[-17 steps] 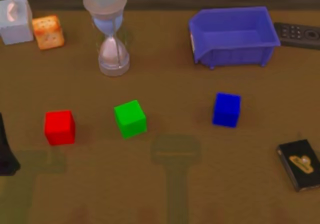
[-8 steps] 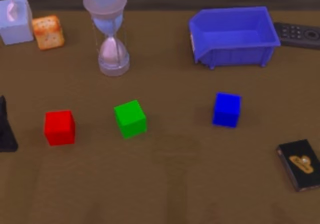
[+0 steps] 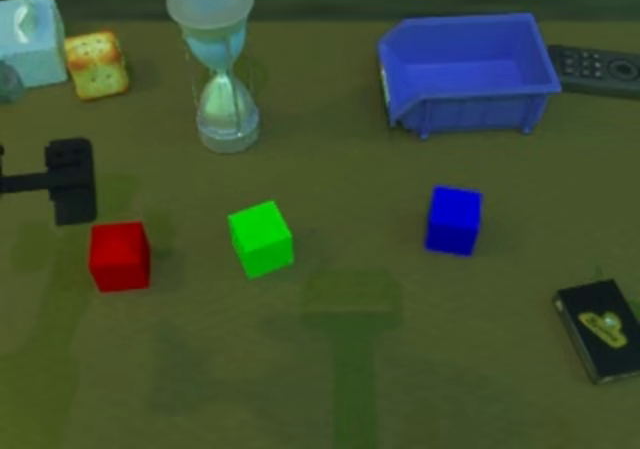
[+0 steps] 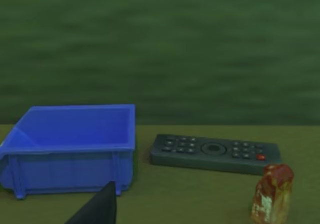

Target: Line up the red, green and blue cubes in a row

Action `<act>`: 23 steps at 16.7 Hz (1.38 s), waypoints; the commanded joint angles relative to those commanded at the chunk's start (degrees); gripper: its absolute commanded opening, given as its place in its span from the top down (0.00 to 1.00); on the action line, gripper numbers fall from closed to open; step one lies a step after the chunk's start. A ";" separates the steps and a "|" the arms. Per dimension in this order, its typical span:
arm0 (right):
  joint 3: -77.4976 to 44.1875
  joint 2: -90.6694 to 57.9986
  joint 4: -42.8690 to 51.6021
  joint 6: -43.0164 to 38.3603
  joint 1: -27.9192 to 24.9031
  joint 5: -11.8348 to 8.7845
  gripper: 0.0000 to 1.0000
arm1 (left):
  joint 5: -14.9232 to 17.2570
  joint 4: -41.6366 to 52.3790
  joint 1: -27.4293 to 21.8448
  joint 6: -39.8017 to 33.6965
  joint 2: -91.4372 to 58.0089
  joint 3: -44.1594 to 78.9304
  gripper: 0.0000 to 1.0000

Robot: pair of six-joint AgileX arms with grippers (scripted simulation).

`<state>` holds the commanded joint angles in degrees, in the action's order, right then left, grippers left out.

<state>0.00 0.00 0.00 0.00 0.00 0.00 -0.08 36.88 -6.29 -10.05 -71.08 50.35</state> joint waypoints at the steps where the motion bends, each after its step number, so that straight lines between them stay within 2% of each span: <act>1: 0.00 0.00 0.00 0.00 0.00 0.00 0.00 | -0.01 2.95 -0.50 -0.76 -5.96 3.82 0.00; 6: 0.00 0.00 0.00 0.00 0.00 0.00 0.00 | 0.03 15.10 -2.65 -4.12 -29.41 20.74 0.00; 11: 0.00 0.00 0.00 0.00 0.00 0.00 0.00 | 0.14 21.20 -3.83 -6.06 -41.52 31.02 0.00; 18: 0.00 0.00 0.00 0.00 0.00 0.00 0.00 | 0.16 21.41 -3.64 -6.16 -42.62 31.72 0.00; 23: 0.00 0.00 0.00 0.00 0.00 0.00 0.00 | 0.19 12.37 -3.79 -6.03 -46.95 27.19 0.00</act>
<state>0.00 0.00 0.00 0.00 0.00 0.00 0.11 49.26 -10.08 -16.08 -118.02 77.53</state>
